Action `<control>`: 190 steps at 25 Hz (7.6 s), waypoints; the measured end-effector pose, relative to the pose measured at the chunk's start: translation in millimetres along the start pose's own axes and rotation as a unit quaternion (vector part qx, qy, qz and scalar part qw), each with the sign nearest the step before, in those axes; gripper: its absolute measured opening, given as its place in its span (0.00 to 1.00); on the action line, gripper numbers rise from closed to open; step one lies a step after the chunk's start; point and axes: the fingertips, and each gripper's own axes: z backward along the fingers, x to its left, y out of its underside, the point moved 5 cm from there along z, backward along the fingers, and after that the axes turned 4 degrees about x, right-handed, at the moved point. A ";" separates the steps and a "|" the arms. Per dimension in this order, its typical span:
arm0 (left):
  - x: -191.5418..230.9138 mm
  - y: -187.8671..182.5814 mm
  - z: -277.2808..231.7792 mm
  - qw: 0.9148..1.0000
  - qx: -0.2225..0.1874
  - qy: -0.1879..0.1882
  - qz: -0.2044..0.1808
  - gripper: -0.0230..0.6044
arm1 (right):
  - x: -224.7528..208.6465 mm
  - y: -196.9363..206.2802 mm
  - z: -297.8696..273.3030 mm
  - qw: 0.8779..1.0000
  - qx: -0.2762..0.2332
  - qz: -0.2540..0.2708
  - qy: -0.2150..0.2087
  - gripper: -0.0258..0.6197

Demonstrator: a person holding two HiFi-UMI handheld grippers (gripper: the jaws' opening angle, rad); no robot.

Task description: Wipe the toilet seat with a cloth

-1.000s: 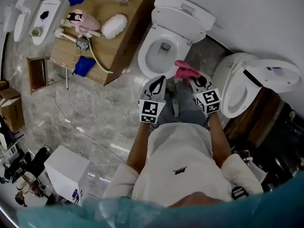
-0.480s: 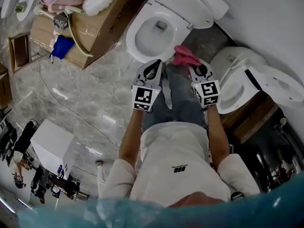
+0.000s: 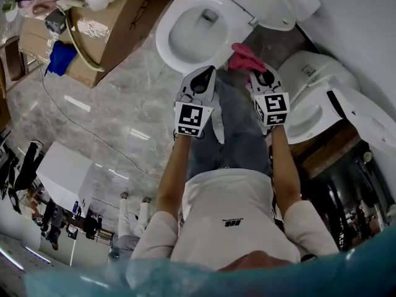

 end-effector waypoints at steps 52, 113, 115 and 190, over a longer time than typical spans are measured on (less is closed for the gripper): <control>60.4 145.6 -99.2 0.992 0.050 -0.002 0.112 0.05 | -40.2 127.2 -223.8 0.983 0.153 0.098 0.021 0.12; 121.7 261.0 33.1 0.968 0.040 -0.096 0.227 0.05 | 191.6 173.6 -245.1 0.948 0.225 0.190 -0.124 0.12; 125.6 262.1 35.3 0.967 0.040 -0.102 0.230 0.05 | 196.3 170.3 -249.0 0.946 0.225 0.194 -0.130 0.12; 208.9 172.2 -35.1 0.967 0.023 -0.141 0.213 0.05 | 132.0 -1.1 -386.4 0.957 0.148 0.211 -0.134 0.12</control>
